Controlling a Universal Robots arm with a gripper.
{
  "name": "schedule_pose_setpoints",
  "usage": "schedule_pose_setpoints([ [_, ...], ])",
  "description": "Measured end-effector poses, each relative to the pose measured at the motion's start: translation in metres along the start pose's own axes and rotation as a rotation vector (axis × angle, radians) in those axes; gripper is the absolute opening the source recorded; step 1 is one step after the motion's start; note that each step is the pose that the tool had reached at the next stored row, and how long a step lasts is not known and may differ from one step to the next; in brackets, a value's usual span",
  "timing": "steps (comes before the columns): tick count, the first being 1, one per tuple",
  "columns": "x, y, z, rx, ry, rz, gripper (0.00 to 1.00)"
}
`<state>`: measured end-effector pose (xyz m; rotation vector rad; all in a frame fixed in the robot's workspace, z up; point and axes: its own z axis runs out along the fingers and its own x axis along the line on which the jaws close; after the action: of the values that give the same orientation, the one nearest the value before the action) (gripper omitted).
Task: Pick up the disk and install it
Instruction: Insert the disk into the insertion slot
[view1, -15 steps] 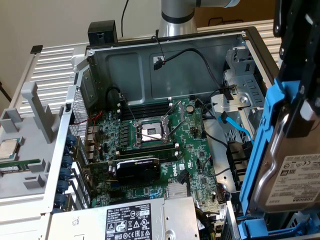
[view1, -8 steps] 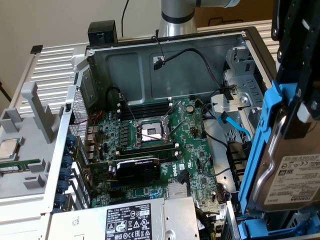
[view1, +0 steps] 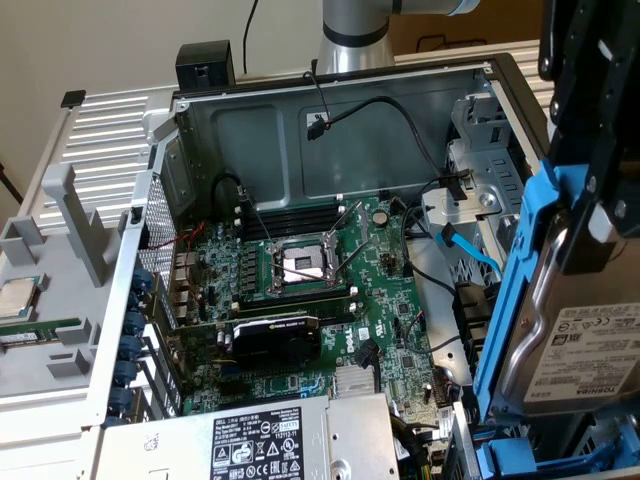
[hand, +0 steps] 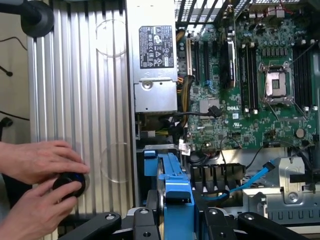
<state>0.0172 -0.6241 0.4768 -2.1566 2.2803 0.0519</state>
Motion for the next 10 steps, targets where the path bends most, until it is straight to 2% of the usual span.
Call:
schedule_pose_setpoints([
  [4,-0.0005,0.0001,0.0002,-0.0005,-0.0077,-0.002,0.36],
  [10,-0.0005,-0.0002,0.0005,-0.0012,-0.0119,-0.02,0.36],
])
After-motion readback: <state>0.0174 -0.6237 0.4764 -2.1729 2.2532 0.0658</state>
